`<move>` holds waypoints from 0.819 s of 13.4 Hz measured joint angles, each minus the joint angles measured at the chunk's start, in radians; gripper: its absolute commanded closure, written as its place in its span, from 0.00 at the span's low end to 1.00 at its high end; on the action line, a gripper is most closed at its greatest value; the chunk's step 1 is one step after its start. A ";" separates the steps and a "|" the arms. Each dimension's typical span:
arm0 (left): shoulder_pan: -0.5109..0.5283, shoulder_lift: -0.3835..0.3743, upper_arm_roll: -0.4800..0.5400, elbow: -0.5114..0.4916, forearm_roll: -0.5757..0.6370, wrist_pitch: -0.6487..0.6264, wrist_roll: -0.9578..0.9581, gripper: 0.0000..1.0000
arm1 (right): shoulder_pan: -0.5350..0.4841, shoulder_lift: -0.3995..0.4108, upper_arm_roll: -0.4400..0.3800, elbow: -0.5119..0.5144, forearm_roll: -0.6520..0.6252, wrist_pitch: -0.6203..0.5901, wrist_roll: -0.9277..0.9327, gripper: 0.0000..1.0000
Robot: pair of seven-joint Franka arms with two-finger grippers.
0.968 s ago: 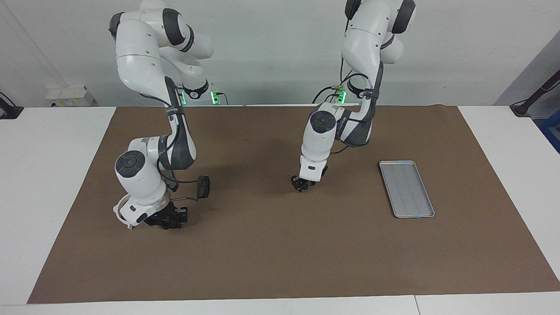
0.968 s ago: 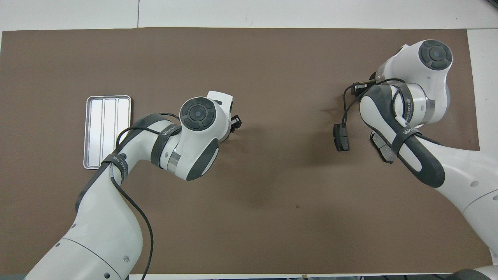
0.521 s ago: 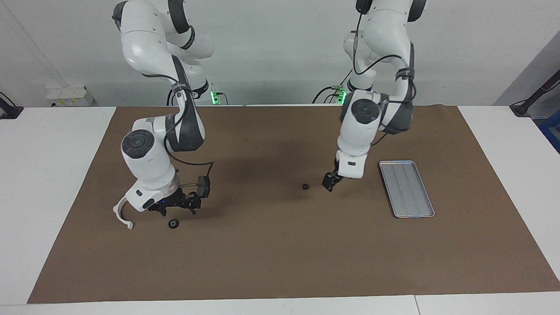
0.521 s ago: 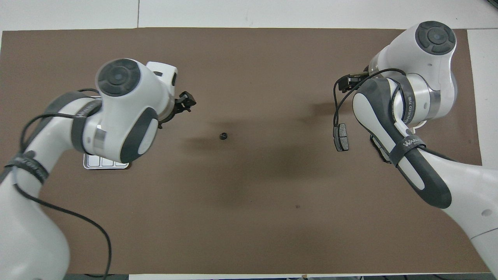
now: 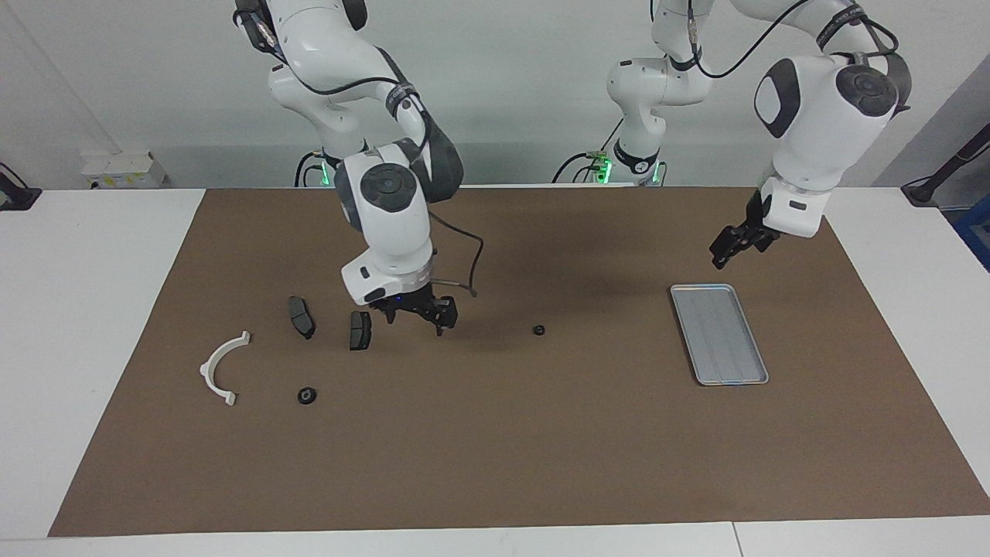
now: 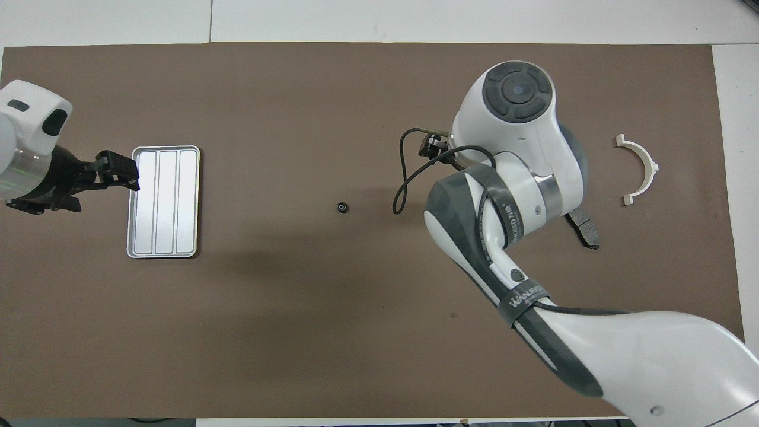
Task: Place bearing gear from tray to pile
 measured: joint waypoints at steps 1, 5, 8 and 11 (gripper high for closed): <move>0.012 -0.020 0.001 0.000 0.000 -0.017 0.026 0.00 | 0.038 0.000 0.001 0.000 0.001 0.003 0.088 0.00; 0.014 -0.035 0.001 -0.015 0.000 -0.019 0.043 0.00 | 0.185 0.032 0.002 0.017 0.002 0.025 0.364 0.00; 0.047 -0.027 -0.020 -0.015 0.000 -0.012 0.043 0.00 | 0.260 0.162 -0.003 0.130 -0.004 0.036 0.492 0.00; 0.077 -0.010 -0.040 -0.013 -0.006 0.003 0.043 0.00 | 0.273 0.268 -0.009 0.211 -0.004 0.052 0.500 0.00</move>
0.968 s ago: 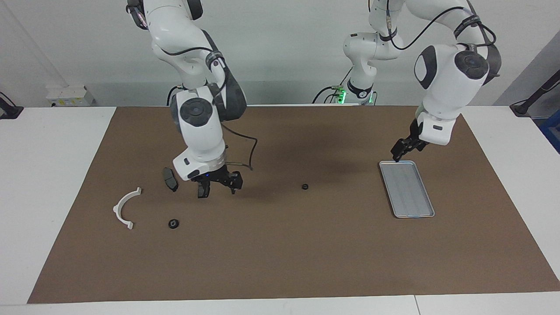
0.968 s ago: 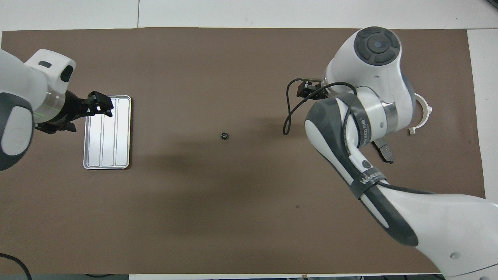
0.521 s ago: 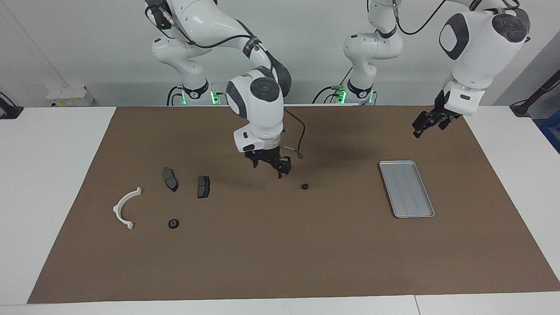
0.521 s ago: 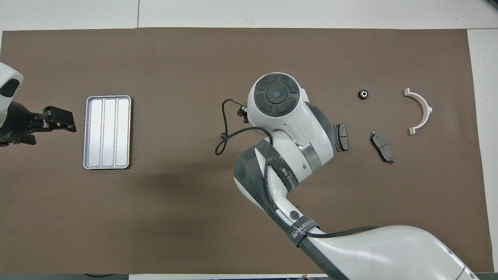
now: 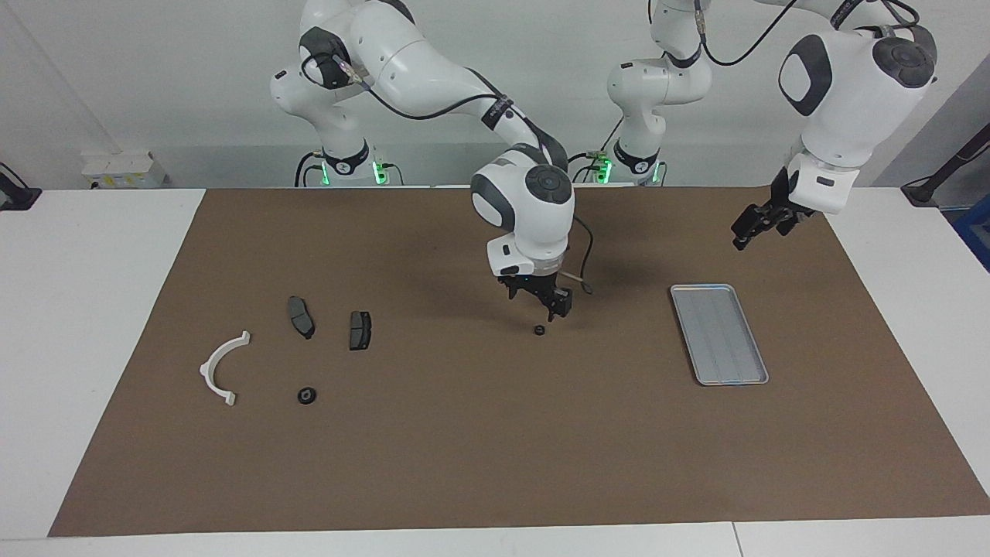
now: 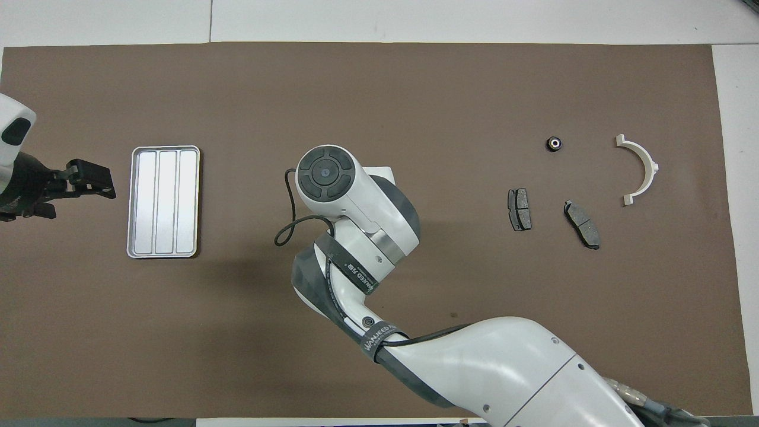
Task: Place bearing gear from tray to pile
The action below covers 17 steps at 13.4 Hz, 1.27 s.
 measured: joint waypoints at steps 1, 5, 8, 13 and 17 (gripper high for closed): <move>0.001 0.003 -0.001 0.001 -0.001 -0.002 0.000 0.00 | 0.000 0.019 0.000 0.012 0.000 0.008 0.000 0.00; 0.012 0.003 -0.004 0.004 -0.006 -0.016 0.004 0.00 | 0.006 0.059 0.000 0.027 -0.019 0.026 0.000 0.00; 0.013 0.003 -0.005 0.008 -0.008 -0.022 0.006 0.00 | 0.016 0.065 0.000 0.027 -0.019 0.027 0.001 0.00; 0.013 -0.001 -0.018 0.014 -0.009 -0.066 0.011 0.00 | 0.015 0.070 -0.001 0.027 -0.019 0.066 0.007 0.01; 0.013 -0.009 -0.037 0.025 -0.009 -0.116 0.013 0.00 | 0.014 0.083 0.000 0.015 -0.019 0.097 0.012 0.17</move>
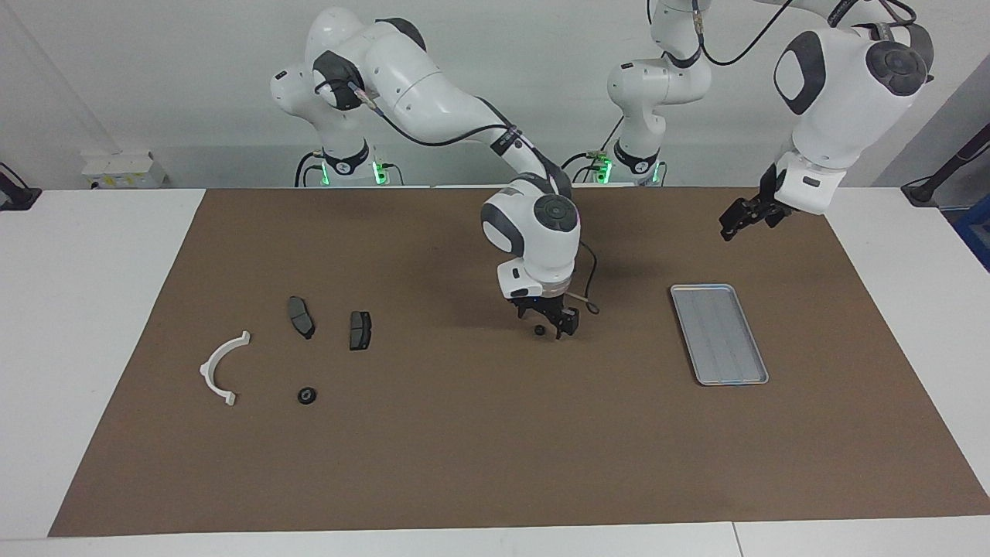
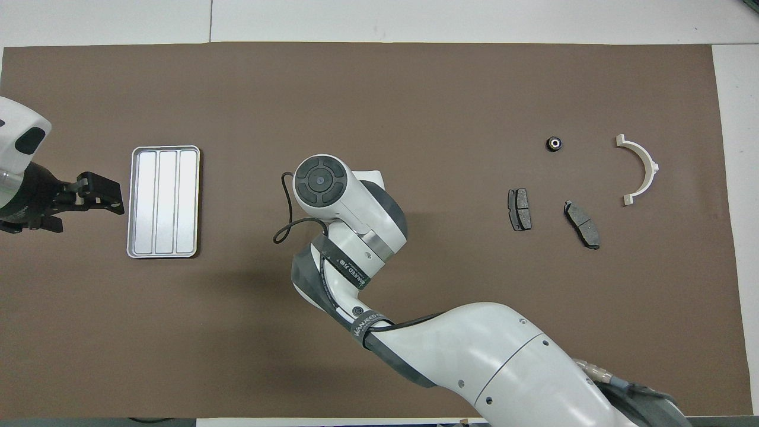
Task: Place bearing gear from tray to pile
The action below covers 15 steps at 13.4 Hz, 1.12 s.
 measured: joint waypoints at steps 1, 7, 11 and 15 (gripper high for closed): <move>0.000 -0.003 -0.001 0.025 0.000 -0.024 0.001 0.00 | 0.000 0.002 0.000 -0.005 0.000 0.004 0.000 0.35; 0.000 -0.008 -0.005 0.083 0.000 -0.065 0.031 0.00 | -0.001 -0.006 0.001 -0.006 0.000 0.020 0.001 1.00; 0.000 -0.008 -0.003 0.083 0.000 -0.066 0.036 0.00 | -0.002 -0.010 0.000 -0.007 0.001 0.014 0.001 1.00; 0.000 -0.008 -0.006 0.083 0.000 -0.065 0.038 0.00 | -0.082 -0.043 -0.015 0.078 -0.005 -0.201 -0.209 1.00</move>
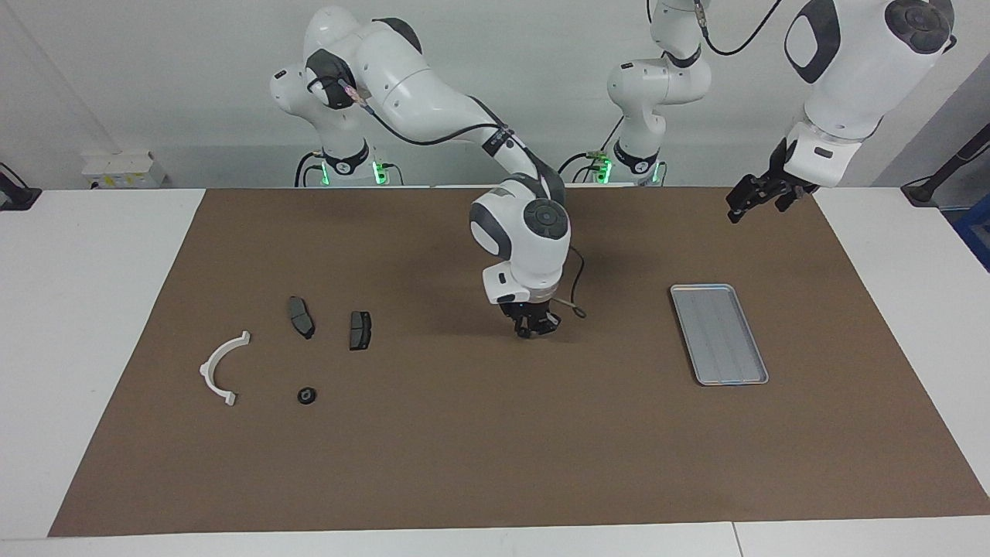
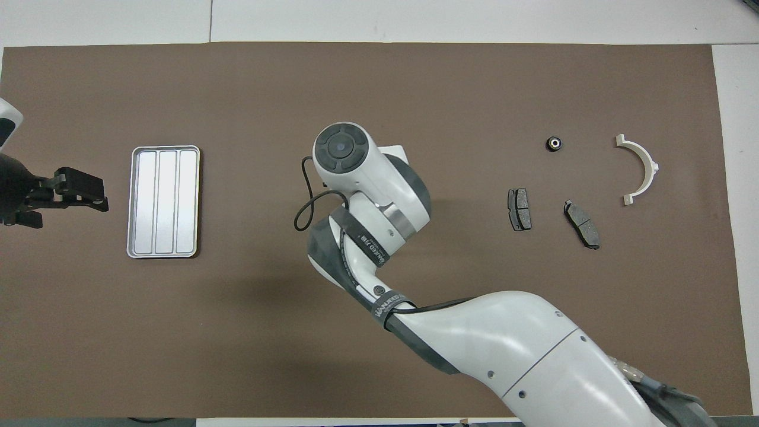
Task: Place bearing gear from tray to pile
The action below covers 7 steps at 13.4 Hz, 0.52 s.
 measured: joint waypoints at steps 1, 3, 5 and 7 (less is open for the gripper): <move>0.000 0.000 0.000 0.000 0.000 0.000 0.000 0.00 | -0.054 -0.036 -0.001 0.025 0.000 -0.064 -0.134 1.00; 0.000 0.000 0.001 0.000 0.000 0.000 0.000 0.00 | -0.184 -0.122 -0.001 0.039 0.000 -0.156 -0.424 1.00; 0.000 0.000 0.001 0.000 0.000 0.000 0.000 0.00 | -0.313 -0.170 -0.001 0.037 0.001 -0.183 -0.713 1.00; 0.000 0.000 0.000 0.000 0.000 0.000 0.000 0.00 | -0.434 -0.169 0.000 0.028 0.001 -0.176 -0.966 1.00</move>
